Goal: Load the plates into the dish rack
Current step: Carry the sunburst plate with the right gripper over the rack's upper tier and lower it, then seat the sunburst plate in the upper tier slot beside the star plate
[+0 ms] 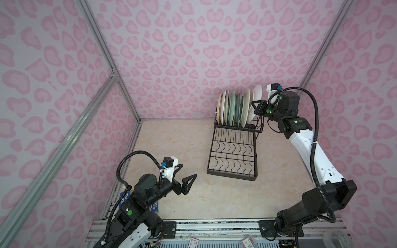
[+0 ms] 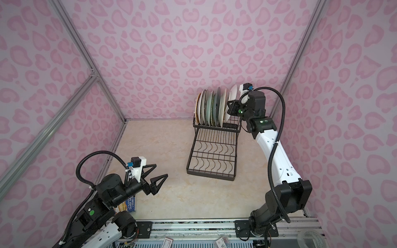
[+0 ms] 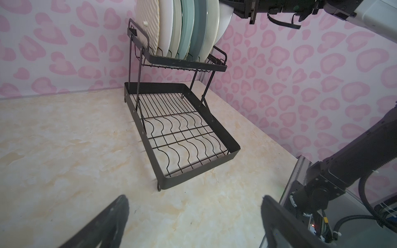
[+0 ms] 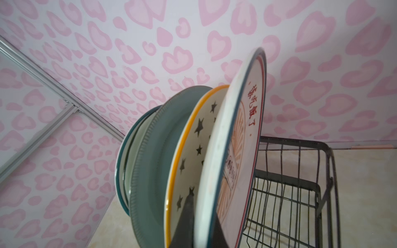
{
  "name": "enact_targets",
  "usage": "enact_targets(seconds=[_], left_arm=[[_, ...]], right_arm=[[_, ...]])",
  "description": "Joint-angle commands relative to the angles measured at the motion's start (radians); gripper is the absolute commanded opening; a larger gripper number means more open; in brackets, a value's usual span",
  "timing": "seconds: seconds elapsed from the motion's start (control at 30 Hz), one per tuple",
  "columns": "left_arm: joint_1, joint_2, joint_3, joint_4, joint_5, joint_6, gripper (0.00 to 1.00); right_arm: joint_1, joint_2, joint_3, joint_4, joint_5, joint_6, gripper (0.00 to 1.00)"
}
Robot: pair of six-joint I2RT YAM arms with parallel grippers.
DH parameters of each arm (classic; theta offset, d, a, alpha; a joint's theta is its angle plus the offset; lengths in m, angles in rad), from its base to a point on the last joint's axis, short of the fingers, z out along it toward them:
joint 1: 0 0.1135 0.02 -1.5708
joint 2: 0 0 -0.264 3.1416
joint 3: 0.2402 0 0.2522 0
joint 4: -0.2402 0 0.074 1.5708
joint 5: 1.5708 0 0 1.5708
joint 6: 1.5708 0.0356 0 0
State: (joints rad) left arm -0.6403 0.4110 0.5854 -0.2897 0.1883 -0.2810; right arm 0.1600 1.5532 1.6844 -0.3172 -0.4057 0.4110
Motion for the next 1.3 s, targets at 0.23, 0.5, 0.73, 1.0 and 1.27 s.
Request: enact_targets(seconds=[0.23,0.5,0.73,1.0,1.27], left_arm=[[0.005,-0.006,0.000,0.051,0.060,-0.005,0.98],[0.007,-0.004,-0.001,0.055,0.060,-0.006,0.98],[0.007,0.005,-0.001,0.056,0.062,-0.008,0.98],[0.008,0.008,-0.001,0.056,0.060,-0.009,0.97],[0.010,0.009,-0.002,0.056,0.060,-0.011,0.97]], right_arm=[[0.001,0.041,0.040,-0.010,-0.062,-0.019,0.00],[0.001,0.058,0.067,-0.098,-0.014,-0.071,0.00],[0.000,0.066,0.071,-0.128,0.010,-0.095,0.00],[-0.004,0.084,0.062,-0.128,0.002,-0.094,0.00],[-0.004,0.097,0.048,-0.135,0.030,-0.086,0.00]])
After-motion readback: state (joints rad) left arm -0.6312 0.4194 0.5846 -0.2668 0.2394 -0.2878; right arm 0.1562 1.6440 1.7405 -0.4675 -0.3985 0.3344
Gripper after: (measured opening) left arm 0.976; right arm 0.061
